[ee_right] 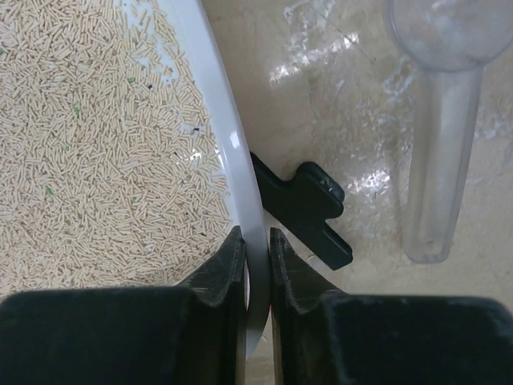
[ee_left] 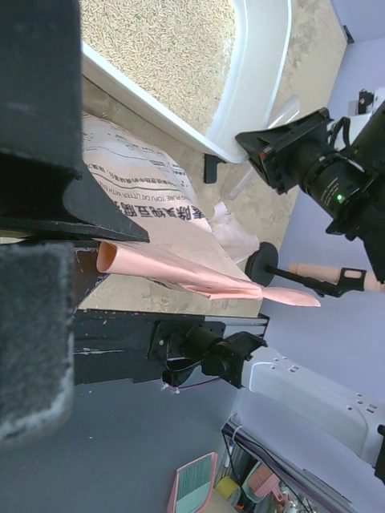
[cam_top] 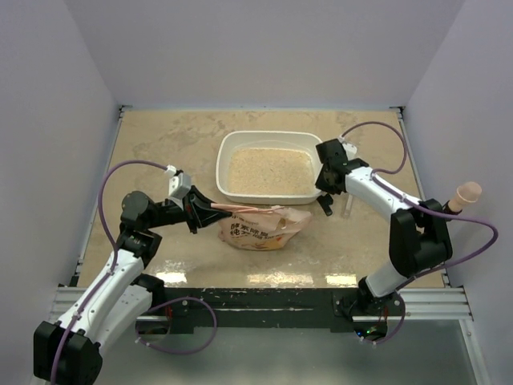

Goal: Fill the litter box with clean litter

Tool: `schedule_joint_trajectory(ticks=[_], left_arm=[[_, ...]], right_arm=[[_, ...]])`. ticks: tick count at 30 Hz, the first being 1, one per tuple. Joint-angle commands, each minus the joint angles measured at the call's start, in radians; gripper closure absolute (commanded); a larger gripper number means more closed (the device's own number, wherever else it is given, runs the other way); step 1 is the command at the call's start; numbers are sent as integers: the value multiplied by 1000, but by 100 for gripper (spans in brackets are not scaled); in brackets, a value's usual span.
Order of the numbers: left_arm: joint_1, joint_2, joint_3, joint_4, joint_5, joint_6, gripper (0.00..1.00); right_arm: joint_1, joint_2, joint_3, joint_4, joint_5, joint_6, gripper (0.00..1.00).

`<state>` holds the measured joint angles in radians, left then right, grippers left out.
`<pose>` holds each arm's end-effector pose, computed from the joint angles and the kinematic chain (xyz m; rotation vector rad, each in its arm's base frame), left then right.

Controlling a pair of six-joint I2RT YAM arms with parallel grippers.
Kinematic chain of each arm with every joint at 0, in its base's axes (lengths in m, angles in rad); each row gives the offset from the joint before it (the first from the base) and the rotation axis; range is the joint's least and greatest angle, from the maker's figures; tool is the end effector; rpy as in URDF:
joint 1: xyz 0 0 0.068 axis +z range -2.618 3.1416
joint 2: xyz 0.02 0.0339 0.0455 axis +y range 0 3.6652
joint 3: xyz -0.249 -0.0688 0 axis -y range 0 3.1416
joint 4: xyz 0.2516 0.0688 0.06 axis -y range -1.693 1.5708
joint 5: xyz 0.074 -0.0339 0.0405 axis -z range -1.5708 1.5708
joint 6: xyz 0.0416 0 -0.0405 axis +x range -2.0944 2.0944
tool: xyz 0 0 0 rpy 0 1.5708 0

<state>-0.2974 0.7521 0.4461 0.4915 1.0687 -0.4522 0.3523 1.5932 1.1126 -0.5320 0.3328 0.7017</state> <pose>0.1696 -0.0901 0.2824 0.8432 1.4000 -1.3198 0.3205 0.1033 0.2032 0.5526 2.4391 -0.0026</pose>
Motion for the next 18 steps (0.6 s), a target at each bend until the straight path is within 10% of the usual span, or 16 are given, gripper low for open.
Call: schedule_joint_trajectory(ticks=[1,7,18], left_arm=[[-11,-31,9,39,0,7,99],[-13,-42,9,32,-3,15,99],[-14,-59,14,19,-12,20,98]], right_arm=[[-6,-84,-65,92,-37,113,80],[-6,-104,-37,63,-66,76,44],[-59,-285,17,-148,132,-22,35]])
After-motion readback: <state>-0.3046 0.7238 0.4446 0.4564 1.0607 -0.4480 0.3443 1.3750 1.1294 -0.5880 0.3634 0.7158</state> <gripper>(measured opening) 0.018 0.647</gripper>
